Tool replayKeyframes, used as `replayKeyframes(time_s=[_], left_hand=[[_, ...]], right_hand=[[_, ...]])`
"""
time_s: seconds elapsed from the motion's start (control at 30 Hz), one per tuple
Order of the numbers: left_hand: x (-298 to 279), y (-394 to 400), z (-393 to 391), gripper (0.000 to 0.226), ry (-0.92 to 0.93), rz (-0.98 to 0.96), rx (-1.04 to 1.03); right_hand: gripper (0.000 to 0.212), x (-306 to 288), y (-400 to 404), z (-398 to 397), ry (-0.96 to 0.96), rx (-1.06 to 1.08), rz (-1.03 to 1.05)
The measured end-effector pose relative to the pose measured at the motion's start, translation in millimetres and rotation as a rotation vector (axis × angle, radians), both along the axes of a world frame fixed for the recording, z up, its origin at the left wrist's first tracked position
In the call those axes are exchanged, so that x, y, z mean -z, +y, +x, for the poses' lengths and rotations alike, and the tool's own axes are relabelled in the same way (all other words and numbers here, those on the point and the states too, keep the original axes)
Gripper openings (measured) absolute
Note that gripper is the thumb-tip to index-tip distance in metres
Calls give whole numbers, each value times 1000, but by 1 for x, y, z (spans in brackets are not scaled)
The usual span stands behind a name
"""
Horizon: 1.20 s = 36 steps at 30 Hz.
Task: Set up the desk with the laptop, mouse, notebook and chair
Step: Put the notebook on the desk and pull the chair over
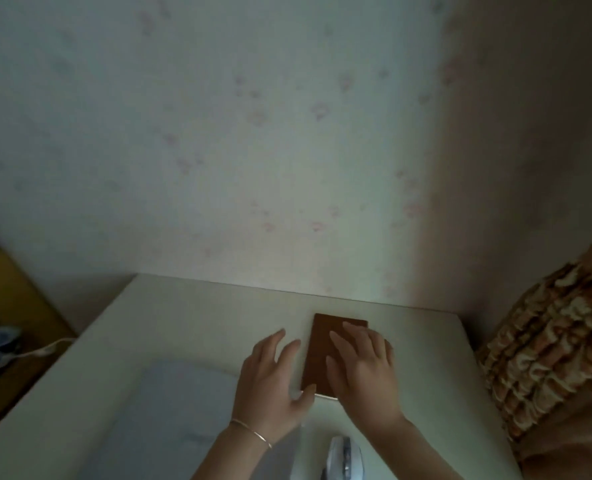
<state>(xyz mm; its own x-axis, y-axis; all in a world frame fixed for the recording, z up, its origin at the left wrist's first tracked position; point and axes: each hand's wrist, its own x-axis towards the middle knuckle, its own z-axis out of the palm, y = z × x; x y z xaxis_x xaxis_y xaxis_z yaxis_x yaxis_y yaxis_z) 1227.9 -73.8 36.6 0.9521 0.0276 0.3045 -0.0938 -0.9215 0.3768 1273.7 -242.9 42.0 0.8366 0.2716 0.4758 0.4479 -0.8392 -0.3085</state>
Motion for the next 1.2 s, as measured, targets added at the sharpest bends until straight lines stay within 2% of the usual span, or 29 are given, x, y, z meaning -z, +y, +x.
replayKeyframes(time_s=[0.23, 0.43, 0.63, 0.83, 0.93, 1.07, 1.2], left_hand=[[-39, 96, -129, 64, -22, 21, -374], [-50, 182, -310, 65, -65, 14, -819], [-56, 231, -521, 64, -117, -1, -1202], [-52, 262, -739, 63, -22, 30, -1469], [-48, 265, -842, 66, 6, 85, -1587], [-52, 250, -964, 72, 15, 63, -1772], [-62, 236, -1061, 72, -5, 69, -1924]], right_hand=[[43, -39, 115, -74, -48, -374, 9], [46, -49, 245, -190, -42, -751, 12], [45, -60, 359, -367, -55, -1102, 43], [47, -60, 441, -579, -41, -1357, 19], [49, -52, 470, -684, 8, -1435, 9], [56, -46, 496, -809, 98, -1566, -48], [50, -52, 517, -915, 86, -1719, -47]])
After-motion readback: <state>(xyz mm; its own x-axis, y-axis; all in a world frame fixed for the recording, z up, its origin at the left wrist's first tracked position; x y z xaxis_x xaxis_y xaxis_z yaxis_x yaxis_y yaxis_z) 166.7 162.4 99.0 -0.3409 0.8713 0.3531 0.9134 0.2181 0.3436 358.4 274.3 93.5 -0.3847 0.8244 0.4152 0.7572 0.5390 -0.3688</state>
